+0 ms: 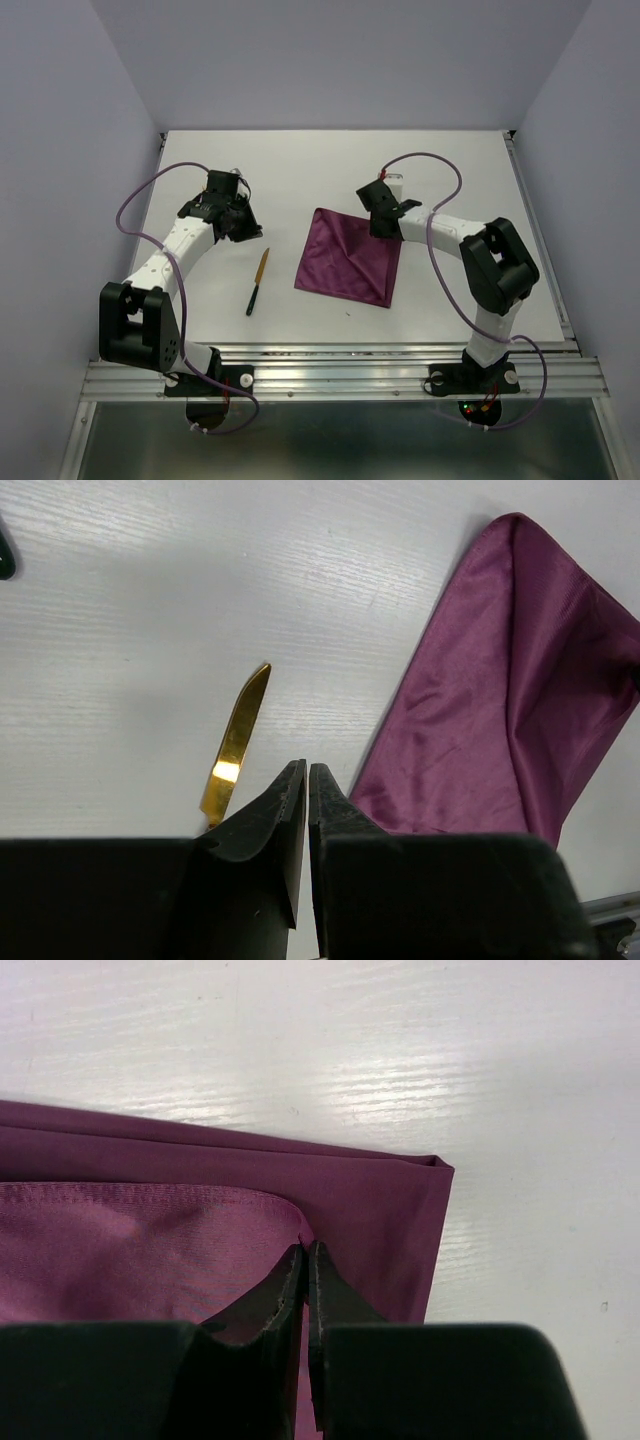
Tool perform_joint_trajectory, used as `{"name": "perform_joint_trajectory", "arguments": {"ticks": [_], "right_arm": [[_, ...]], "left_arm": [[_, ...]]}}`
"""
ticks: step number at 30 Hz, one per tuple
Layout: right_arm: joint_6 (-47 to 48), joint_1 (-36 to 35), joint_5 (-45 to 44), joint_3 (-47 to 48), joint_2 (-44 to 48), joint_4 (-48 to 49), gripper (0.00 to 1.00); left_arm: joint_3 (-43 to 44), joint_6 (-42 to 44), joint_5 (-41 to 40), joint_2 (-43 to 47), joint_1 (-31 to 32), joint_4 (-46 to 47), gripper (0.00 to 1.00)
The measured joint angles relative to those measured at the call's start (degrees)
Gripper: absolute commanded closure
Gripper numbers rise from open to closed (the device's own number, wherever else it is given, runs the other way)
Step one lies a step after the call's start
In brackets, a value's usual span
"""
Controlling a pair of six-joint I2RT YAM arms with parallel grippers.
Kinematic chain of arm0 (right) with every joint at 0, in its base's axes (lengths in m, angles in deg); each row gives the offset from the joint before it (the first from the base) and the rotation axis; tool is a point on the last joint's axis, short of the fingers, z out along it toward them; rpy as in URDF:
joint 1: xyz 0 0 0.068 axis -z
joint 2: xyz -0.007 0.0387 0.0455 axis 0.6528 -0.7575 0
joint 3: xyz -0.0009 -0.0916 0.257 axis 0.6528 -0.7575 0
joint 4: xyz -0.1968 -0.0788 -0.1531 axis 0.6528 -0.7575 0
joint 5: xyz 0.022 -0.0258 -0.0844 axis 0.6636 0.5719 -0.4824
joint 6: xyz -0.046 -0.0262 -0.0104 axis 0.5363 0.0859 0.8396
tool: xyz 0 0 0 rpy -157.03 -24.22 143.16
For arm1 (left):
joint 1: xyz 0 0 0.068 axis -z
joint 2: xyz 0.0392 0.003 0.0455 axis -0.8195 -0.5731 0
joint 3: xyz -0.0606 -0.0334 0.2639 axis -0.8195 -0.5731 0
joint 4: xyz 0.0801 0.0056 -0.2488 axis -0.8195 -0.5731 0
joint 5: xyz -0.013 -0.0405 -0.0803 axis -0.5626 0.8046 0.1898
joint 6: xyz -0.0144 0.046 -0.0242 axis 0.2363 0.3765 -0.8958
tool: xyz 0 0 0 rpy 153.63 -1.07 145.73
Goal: Fold the napkin into a case and place the utensils inside
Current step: Fold the top corner of the square-folded napkin at the center of the board.
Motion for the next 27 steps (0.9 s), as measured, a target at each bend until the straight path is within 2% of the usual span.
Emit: {"name": "perform_joint_trajectory", "arguments": {"ticks": [14,20,22,23,24,25,27], "right_arm": [[2.3,0.2,-3.1,2.6,-0.9,0.6,0.92],[2.7,0.6,-3.3,2.6,-1.5,0.6,0.89],[2.7,0.8,-3.3,2.6,-1.6,0.6,0.81],[2.8,0.8,-3.3,2.6,-1.6,0.6,0.72],[2.8,0.8,-3.4,2.6,-1.6,0.7,0.54],[3.0,0.8,-3.5,2.6,-1.6,0.7,0.46],[2.9,0.9,-3.8,2.6,-1.6,0.9,0.36]], "left_arm": [[0.7,0.3,0.0,0.0,0.0,-0.2,0.83],[0.7,0.2,0.0,0.0,0.0,-0.3,0.83],[0.7,0.2,0.0,0.0,0.0,-0.2,0.83],[0.7,0.2,0.0,0.0,0.0,-0.2,0.83],[0.7,0.2,0.0,0.0,0.0,-0.2,0.83],[0.7,0.2,0.1,0.0,0.0,-0.2,0.83],[0.7,0.2,0.4,0.0,0.0,-0.2,0.83]]}}
